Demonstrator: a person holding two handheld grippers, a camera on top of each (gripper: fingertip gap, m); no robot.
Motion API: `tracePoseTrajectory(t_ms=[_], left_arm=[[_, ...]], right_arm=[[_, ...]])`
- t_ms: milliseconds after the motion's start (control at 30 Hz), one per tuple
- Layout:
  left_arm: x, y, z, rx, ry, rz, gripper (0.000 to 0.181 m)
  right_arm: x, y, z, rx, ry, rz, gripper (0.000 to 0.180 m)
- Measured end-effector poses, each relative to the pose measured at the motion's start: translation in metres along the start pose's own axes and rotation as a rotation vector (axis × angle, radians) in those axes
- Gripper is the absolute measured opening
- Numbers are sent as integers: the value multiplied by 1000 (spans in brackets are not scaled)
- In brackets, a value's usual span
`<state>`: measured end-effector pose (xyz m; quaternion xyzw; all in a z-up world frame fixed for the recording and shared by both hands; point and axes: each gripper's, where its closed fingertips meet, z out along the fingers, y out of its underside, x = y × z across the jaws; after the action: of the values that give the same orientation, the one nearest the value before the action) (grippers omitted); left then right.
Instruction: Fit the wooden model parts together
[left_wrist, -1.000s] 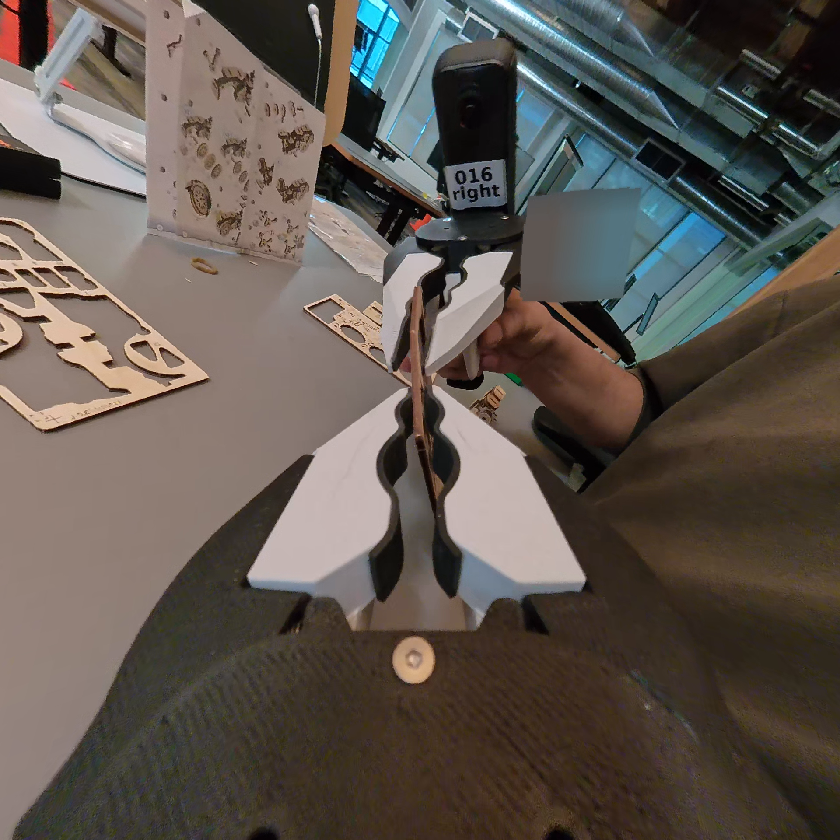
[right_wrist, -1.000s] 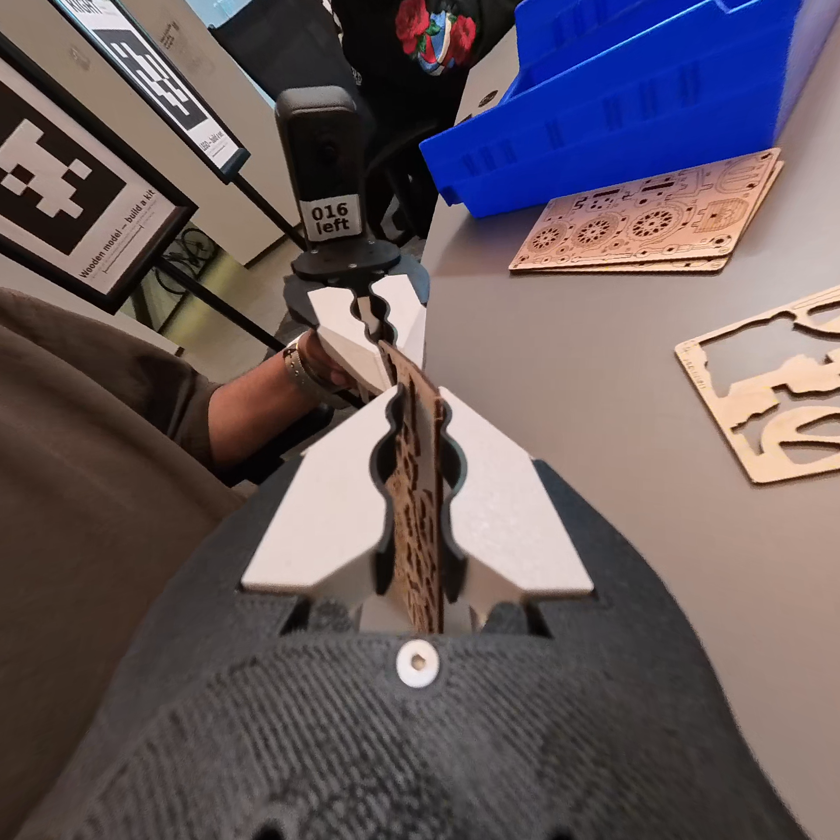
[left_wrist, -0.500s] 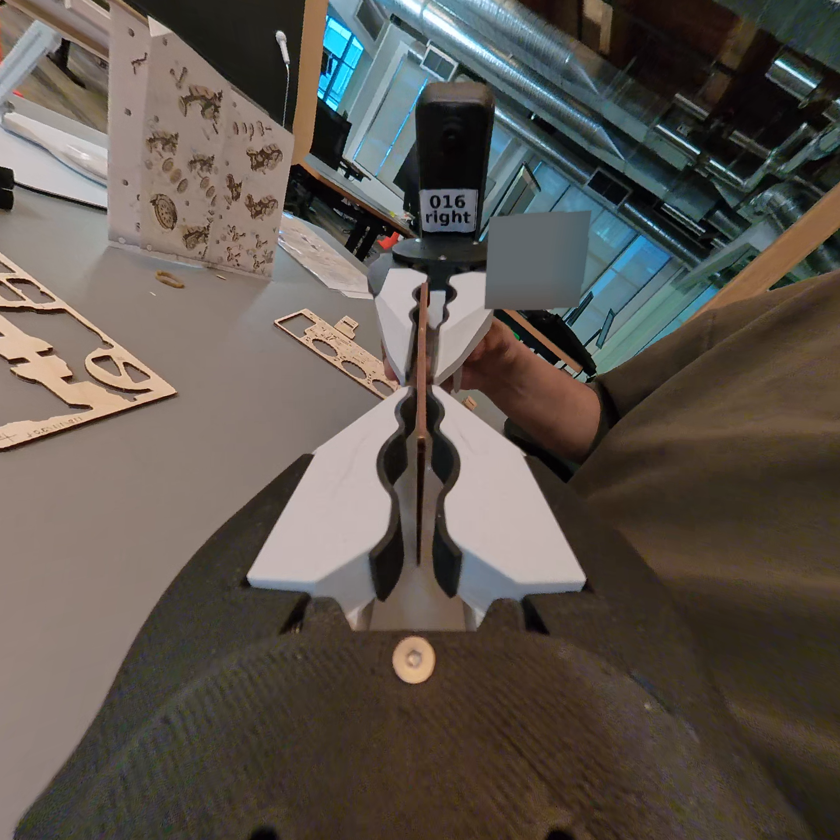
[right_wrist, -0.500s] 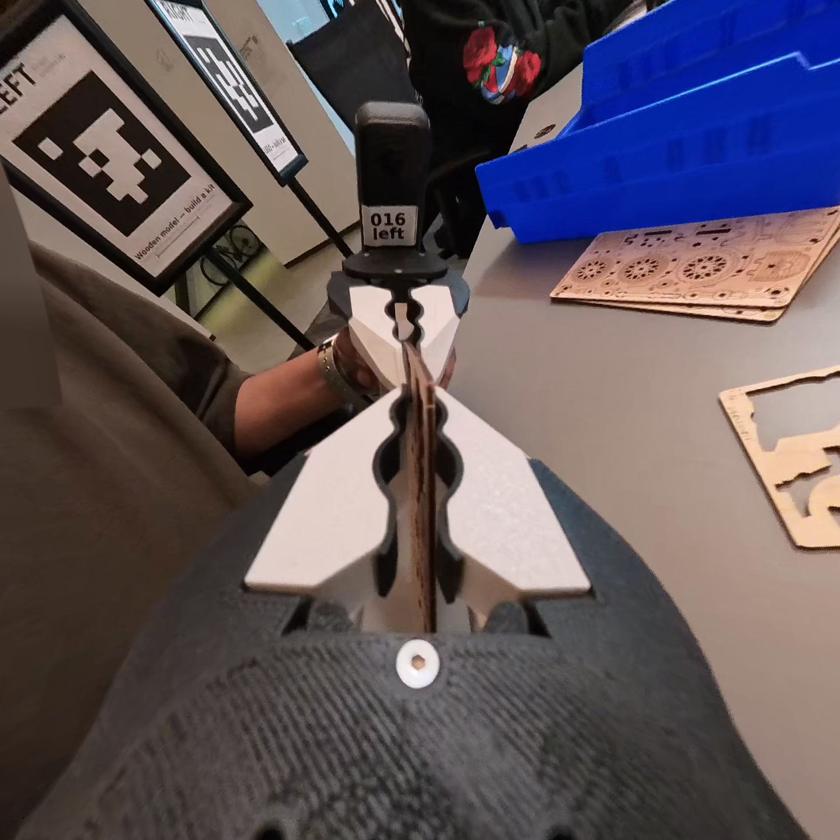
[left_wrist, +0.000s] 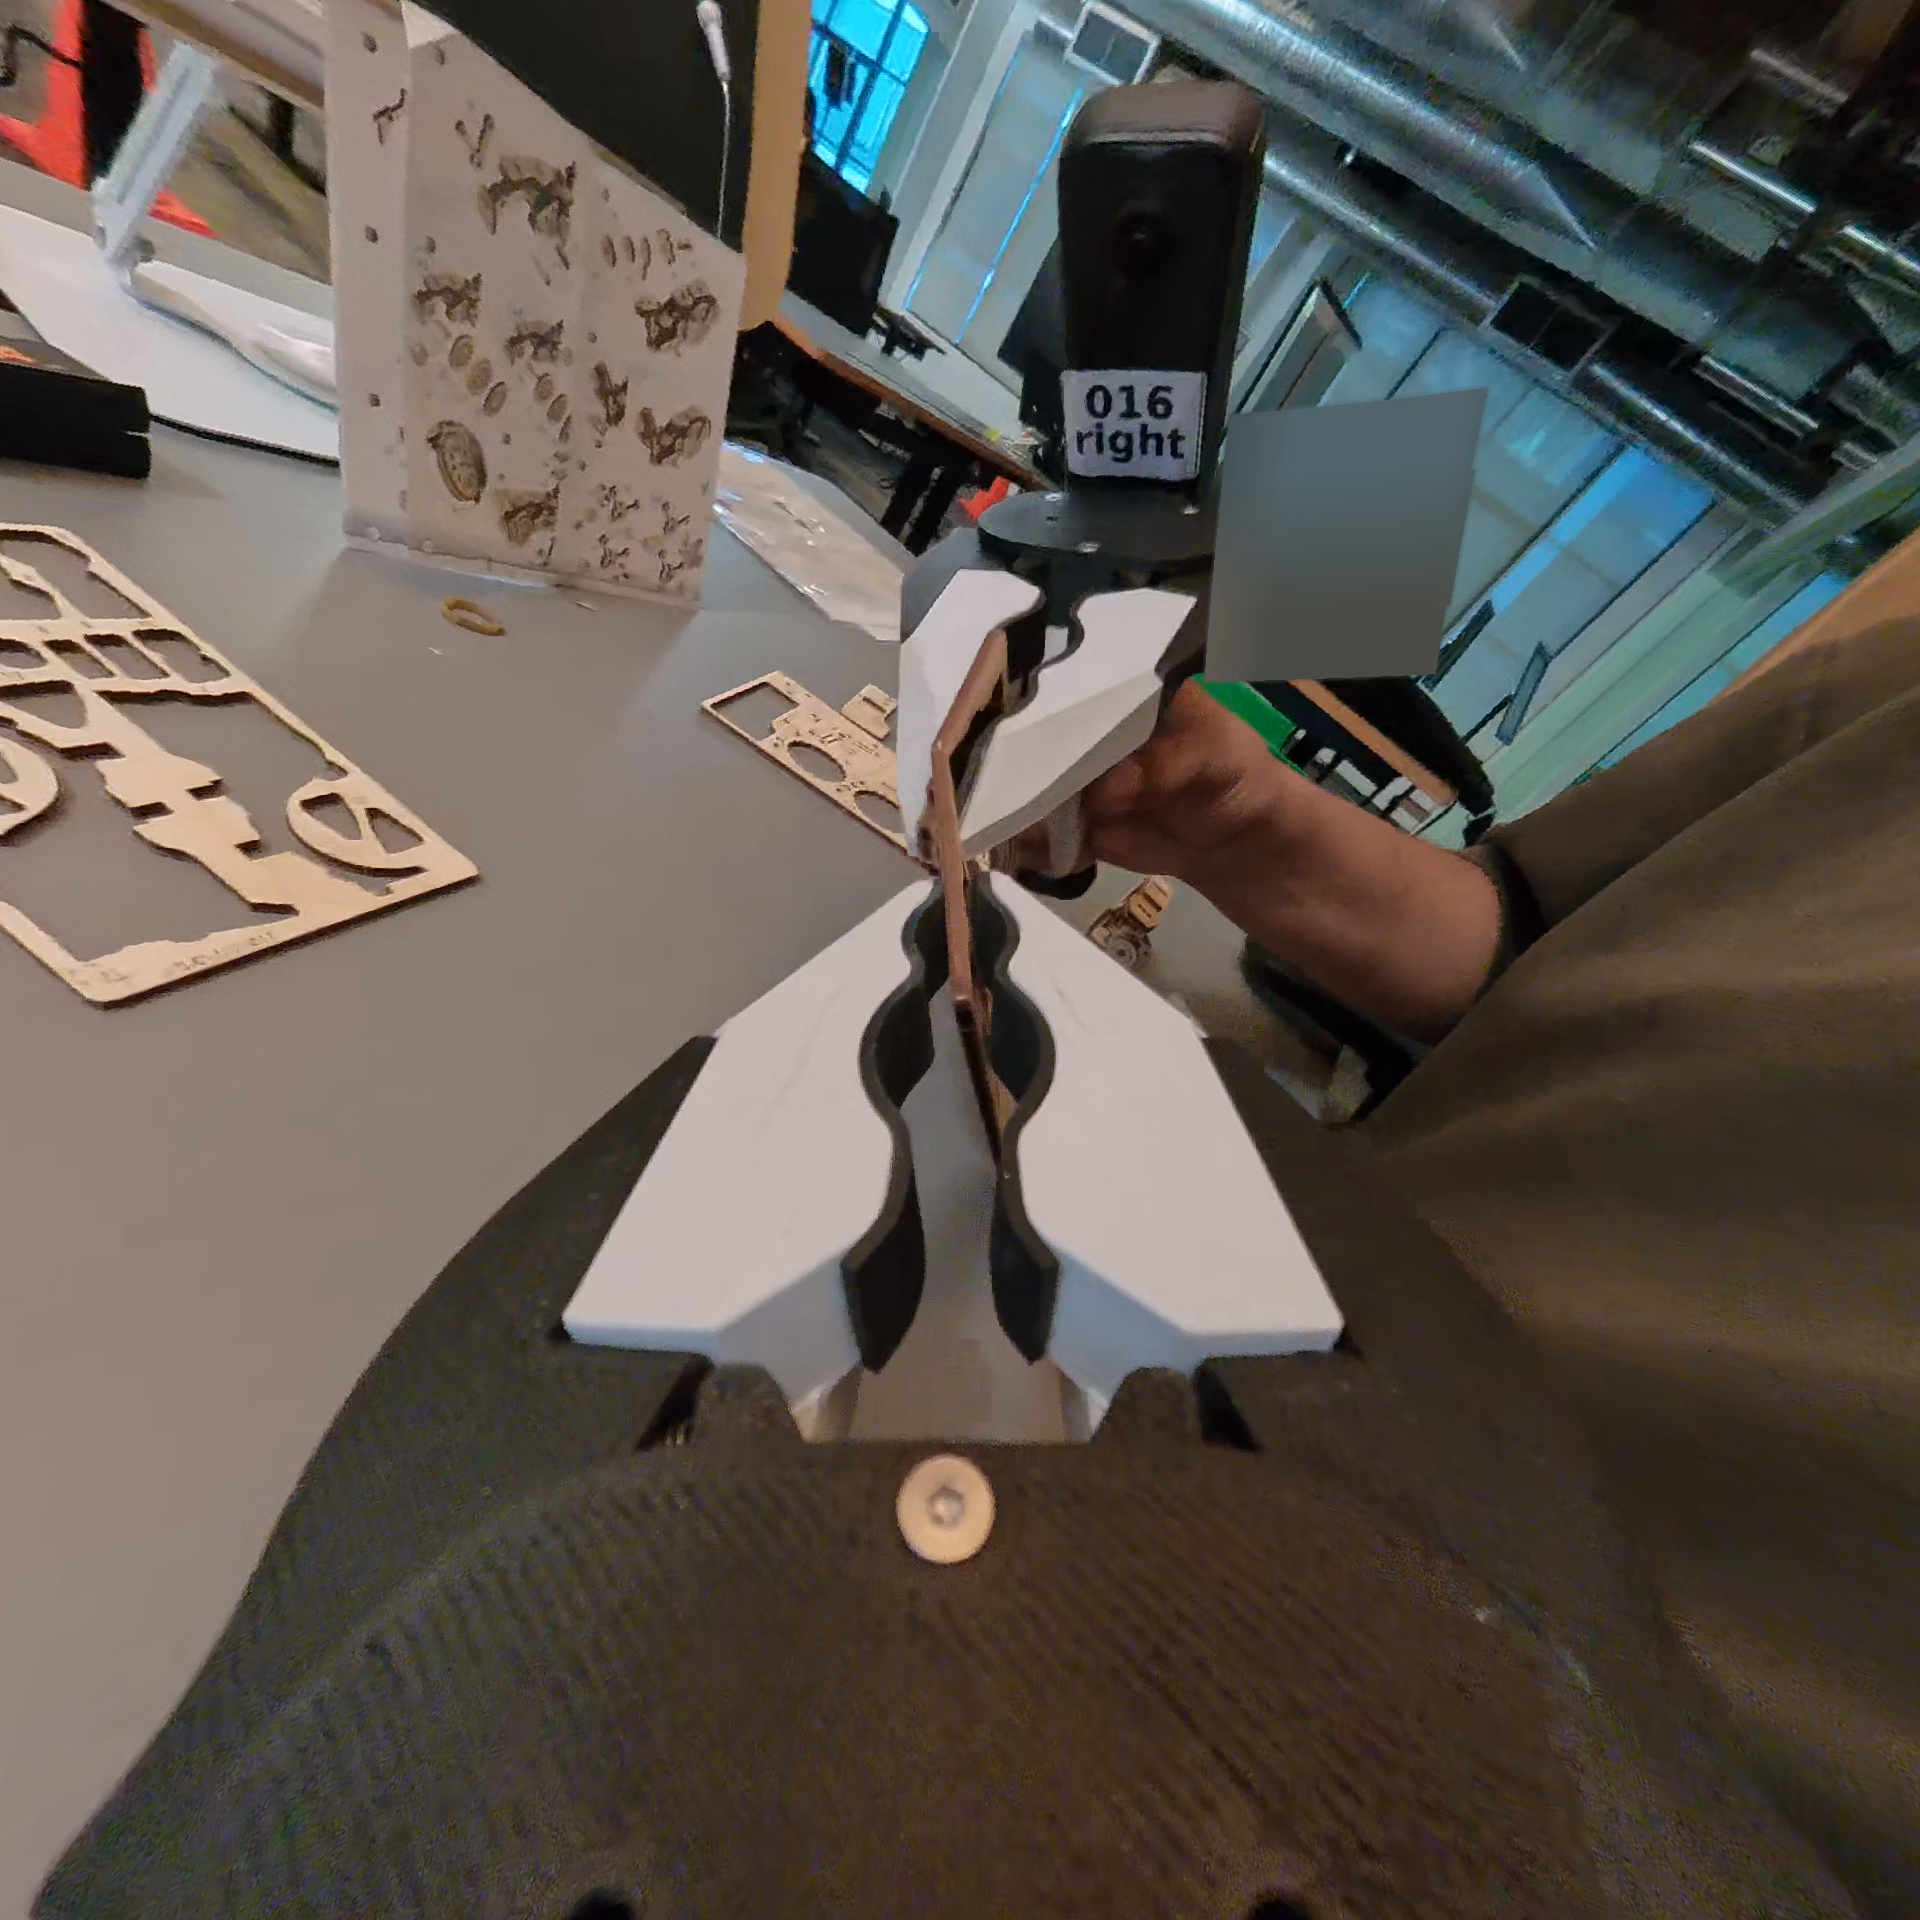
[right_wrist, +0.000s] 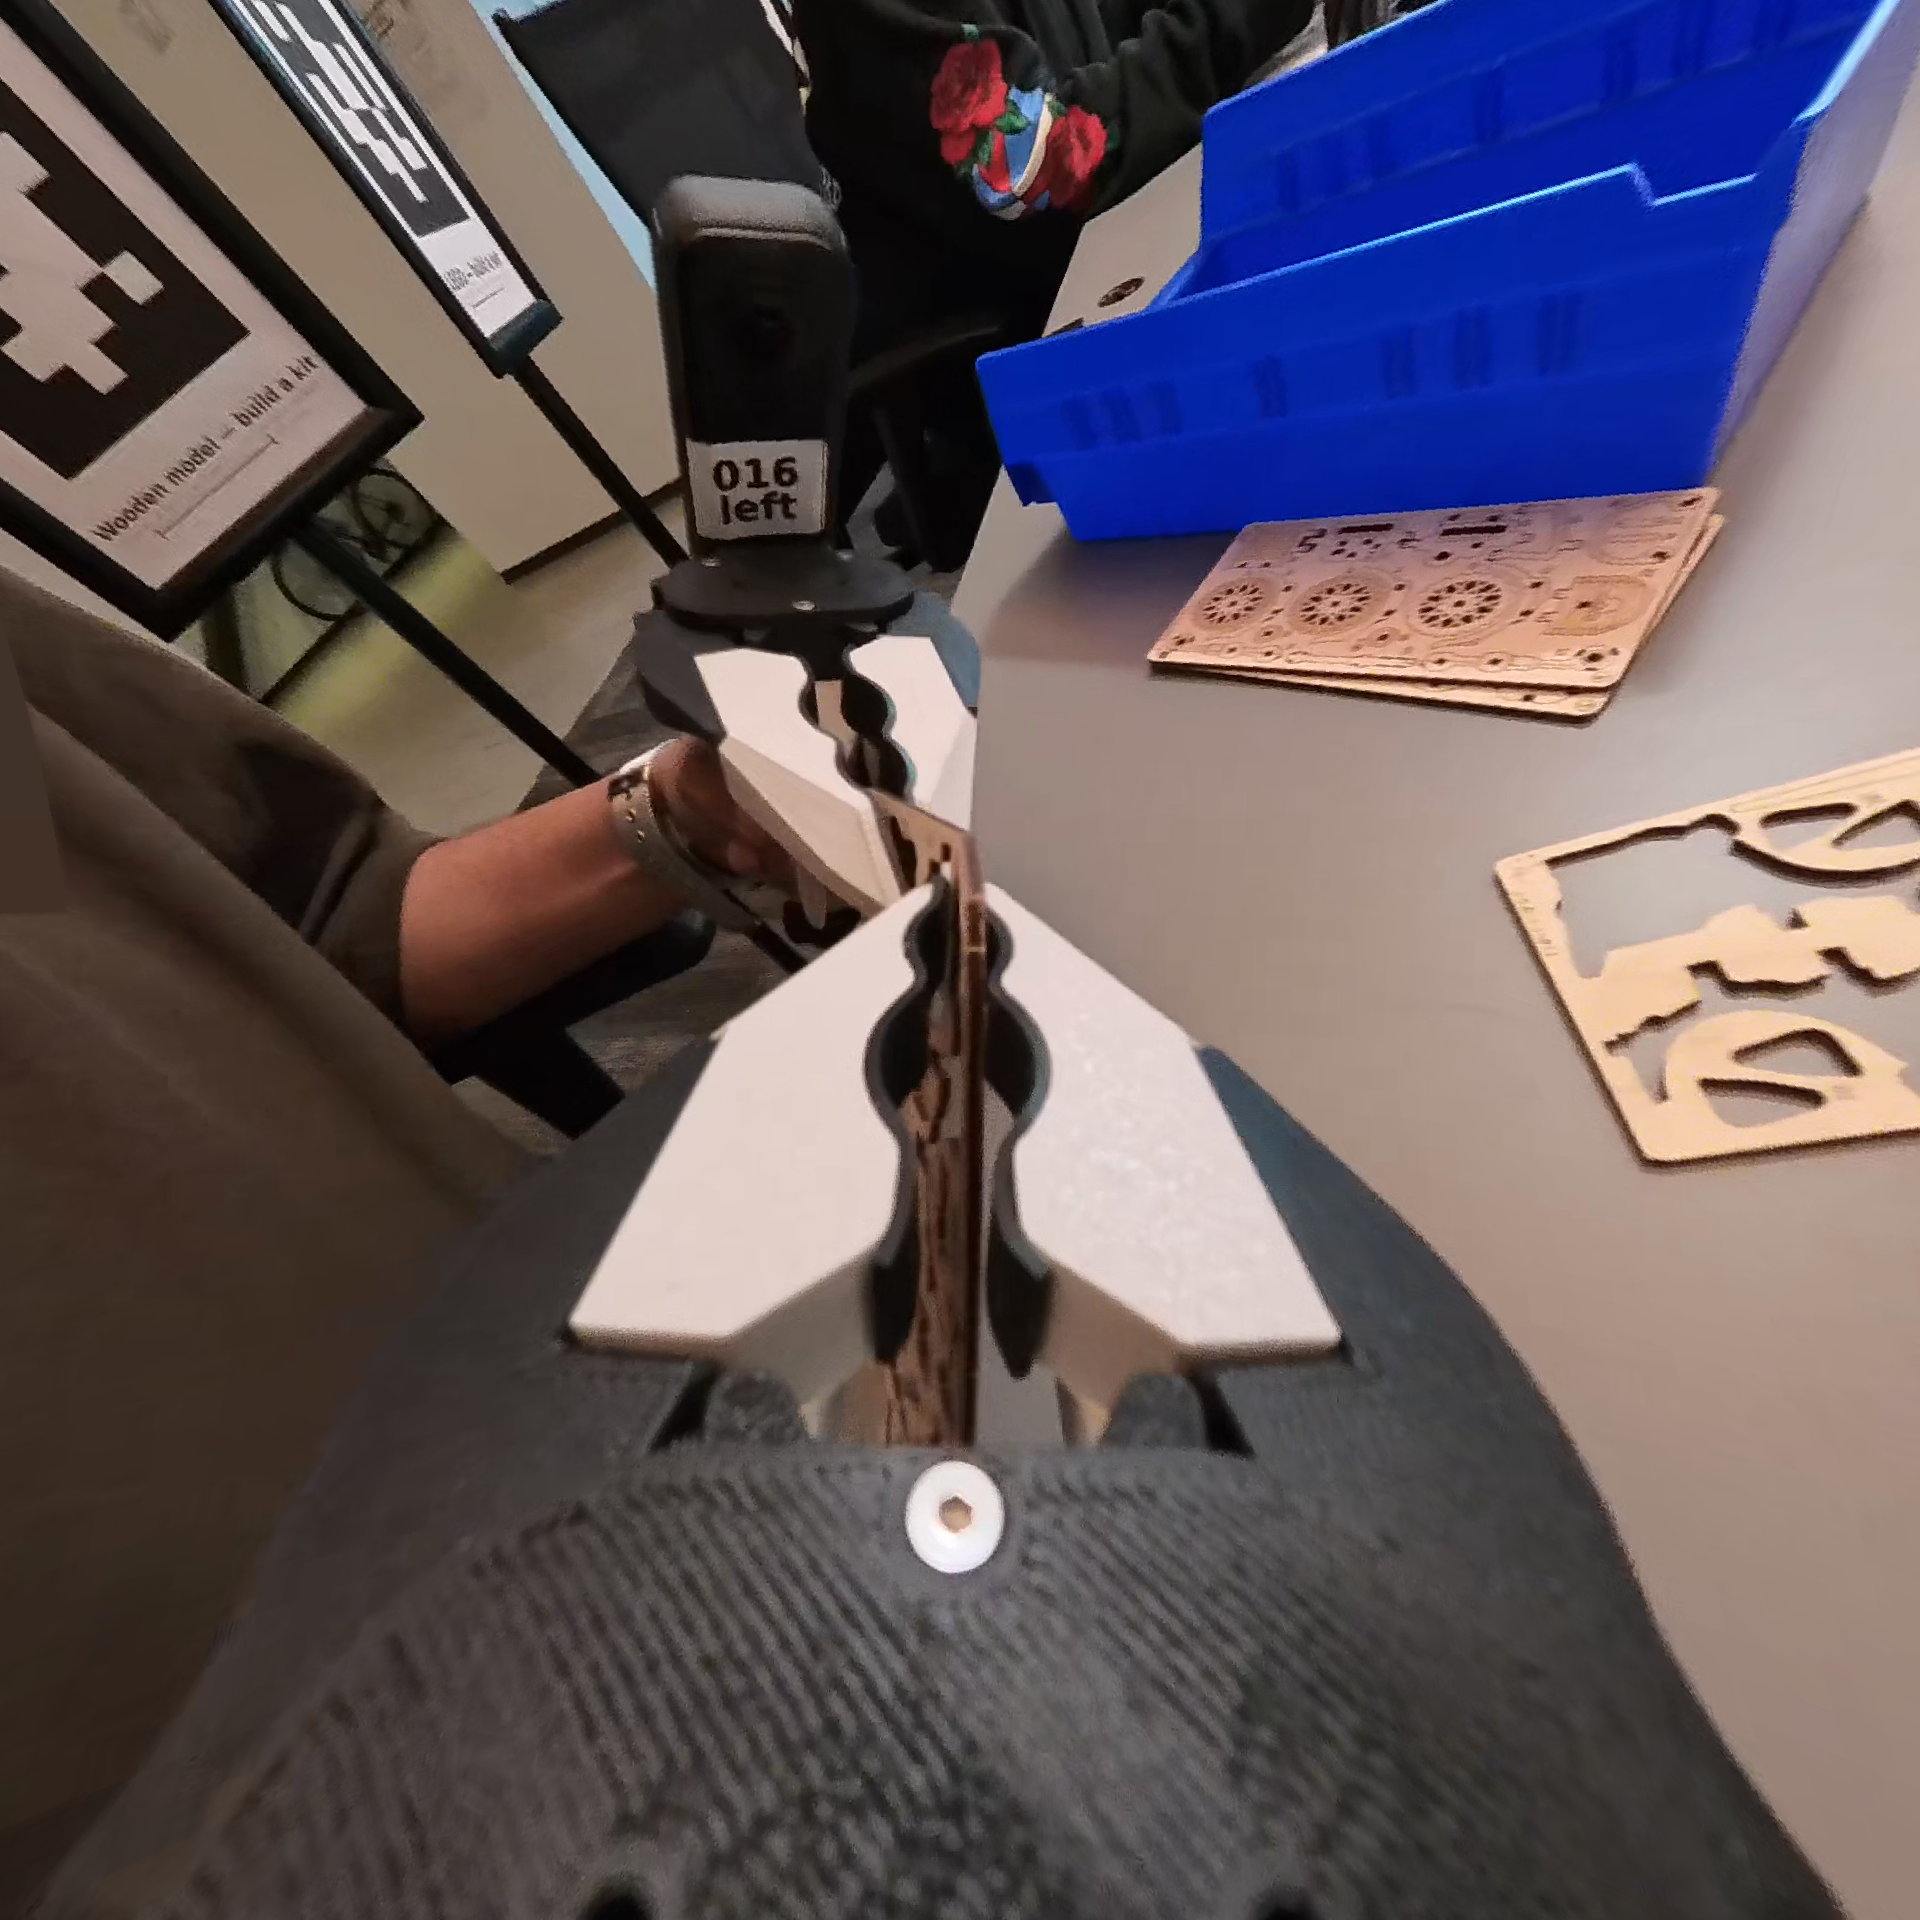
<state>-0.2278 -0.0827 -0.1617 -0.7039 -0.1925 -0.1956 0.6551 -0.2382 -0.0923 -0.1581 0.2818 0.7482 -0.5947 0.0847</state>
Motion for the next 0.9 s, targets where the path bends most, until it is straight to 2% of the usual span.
tracePoseTrajectory(t_ms=[167,433,567,700,833,900], left_arm=[[-1,-3,0,24,21,-63,0],[-4,-6,-5,58,43,-108,0],[-8,-11,-11,92,50,-137,0],[-7,-11,-9,101,62,-160,0],[-8,-12,-9,105,59,-166,1],[-6,-13,-11,115,85,-186,2]], right_arm=[[1,-2,-1,17,-15,38,1],[6,-2,-2,45,-47,125,14],[5,-9,-12,105,-89,178,14],[5,-4,-7,79,-77,159,17],[3,2,1,45,-62,112,1],[1,0,1,44,-76,117,1]])
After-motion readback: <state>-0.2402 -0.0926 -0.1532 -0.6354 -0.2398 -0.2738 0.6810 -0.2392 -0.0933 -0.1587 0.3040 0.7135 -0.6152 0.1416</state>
